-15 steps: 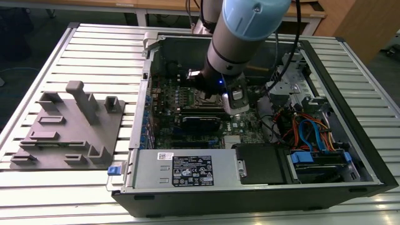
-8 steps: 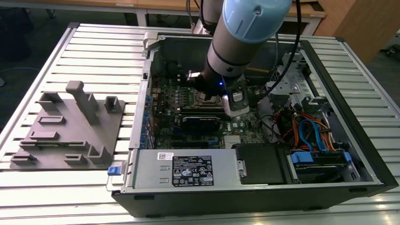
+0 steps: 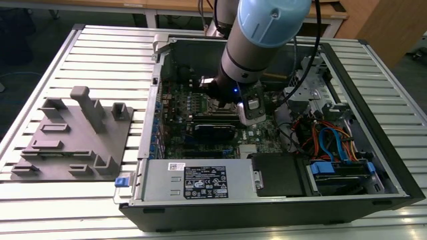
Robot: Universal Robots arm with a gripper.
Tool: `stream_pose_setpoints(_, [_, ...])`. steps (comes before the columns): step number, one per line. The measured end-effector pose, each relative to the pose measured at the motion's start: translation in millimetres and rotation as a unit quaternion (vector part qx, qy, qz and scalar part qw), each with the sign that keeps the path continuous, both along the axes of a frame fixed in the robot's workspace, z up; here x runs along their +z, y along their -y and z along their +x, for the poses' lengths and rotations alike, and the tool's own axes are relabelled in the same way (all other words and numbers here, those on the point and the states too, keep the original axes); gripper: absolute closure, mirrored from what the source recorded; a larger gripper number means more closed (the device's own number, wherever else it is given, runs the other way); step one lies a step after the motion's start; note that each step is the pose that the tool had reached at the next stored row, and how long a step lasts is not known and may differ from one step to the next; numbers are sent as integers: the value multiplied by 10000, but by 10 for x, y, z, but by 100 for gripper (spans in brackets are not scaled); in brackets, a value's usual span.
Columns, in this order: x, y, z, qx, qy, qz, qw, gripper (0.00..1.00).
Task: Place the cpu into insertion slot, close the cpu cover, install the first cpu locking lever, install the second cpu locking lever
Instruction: 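Install the second cpu locking lever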
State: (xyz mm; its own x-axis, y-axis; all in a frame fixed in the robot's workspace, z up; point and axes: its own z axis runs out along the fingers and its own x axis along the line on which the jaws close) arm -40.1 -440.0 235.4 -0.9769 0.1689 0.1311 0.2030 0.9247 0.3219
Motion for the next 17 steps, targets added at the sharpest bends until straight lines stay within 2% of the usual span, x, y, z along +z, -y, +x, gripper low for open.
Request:
stream_pose_setpoints(4, [-17, 10, 0, 0, -1, 0, 10000, 90])
stream_pose_setpoints(10, [-84, 12, -8, 0, -1, -1, 10000, 90])
stream_pose_setpoints(16, [-98, 12, -8, 0, -2, -2, 10000, 90])
stream_pose_setpoints(17, [-100, 12, -8, 0, -11, -1, 10000, 90])
